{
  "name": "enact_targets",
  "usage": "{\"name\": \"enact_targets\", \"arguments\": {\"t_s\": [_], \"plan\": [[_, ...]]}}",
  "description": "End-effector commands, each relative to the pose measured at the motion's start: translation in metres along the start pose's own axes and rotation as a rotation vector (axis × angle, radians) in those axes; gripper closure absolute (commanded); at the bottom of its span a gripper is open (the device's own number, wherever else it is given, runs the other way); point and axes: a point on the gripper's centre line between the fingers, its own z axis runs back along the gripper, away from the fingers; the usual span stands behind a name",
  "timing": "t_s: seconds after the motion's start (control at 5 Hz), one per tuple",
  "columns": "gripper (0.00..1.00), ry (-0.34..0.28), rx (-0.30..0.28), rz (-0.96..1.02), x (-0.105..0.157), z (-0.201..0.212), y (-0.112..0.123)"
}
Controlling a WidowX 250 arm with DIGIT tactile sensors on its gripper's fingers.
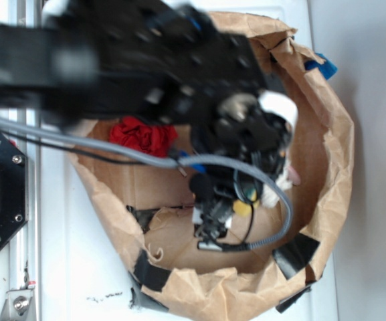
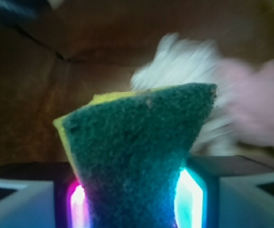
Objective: Grab the green sponge.
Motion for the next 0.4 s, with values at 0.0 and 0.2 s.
{"name": "enact_targets", "arguments": {"t_s": [0.0, 0.2], "plan": [[1.0, -0.013, 0.097, 0.068, -0.0035, 0.0658, -0.0141], [1.0, -0.007, 0.166, 0.107, -0.007, 0.0683, -0.0189]]}}
